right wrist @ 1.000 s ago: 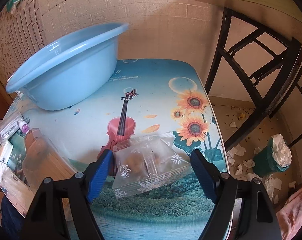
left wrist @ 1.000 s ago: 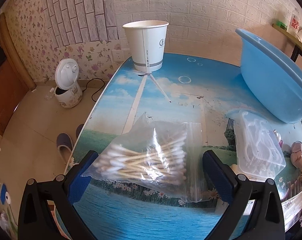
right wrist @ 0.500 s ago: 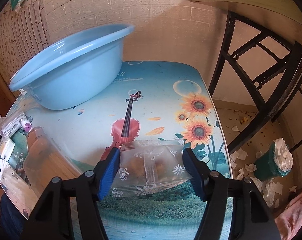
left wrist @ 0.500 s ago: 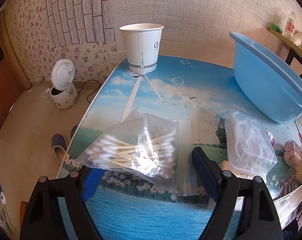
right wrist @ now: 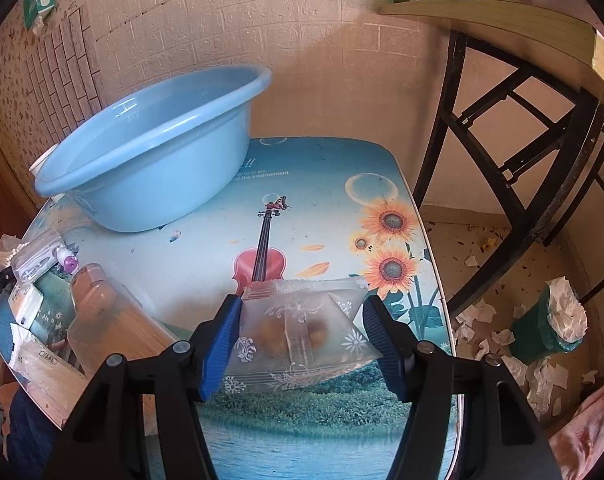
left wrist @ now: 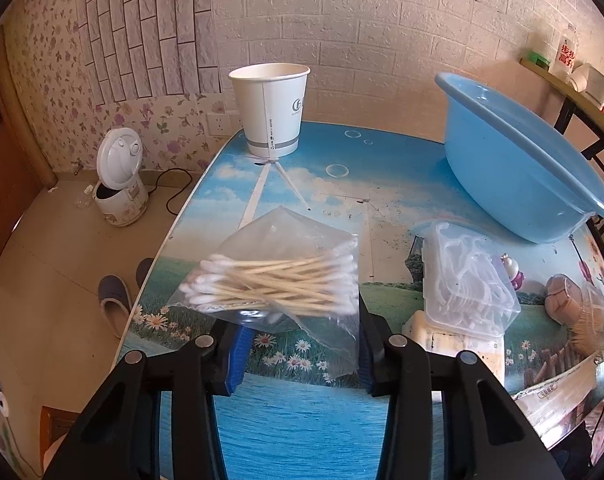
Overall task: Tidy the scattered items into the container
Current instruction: 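Lift the pastry bag with the right tool while the left tool carries the swab bag toward the basin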
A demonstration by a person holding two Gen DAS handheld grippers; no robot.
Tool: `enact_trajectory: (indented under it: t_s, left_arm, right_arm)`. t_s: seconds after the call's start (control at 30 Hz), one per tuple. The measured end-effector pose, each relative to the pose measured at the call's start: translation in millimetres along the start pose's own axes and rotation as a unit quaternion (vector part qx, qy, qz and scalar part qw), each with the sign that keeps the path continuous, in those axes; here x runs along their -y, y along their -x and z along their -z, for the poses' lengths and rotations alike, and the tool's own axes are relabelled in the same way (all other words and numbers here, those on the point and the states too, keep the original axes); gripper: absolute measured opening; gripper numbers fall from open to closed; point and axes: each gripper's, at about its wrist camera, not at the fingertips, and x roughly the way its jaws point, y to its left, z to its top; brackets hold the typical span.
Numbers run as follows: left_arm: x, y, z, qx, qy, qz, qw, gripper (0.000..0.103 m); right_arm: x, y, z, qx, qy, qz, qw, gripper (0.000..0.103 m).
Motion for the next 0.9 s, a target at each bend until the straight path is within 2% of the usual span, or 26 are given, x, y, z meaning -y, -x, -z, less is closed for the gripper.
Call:
enact_trajectory:
  t_s: [0.47,0.9]
  left_arm:
    - [5,42,-3,0.028,0.011,0.011,0.9995,0.04]
    - [25,75,1,0.051,0.004,0.041,0.9978,0.04]
  right_arm:
    - [-21,38,0,0.02,-0.004,-0.023,1.0,0.064]
    - [-58,63,10,0.03,0.014,-0.059,0.998,0.064]
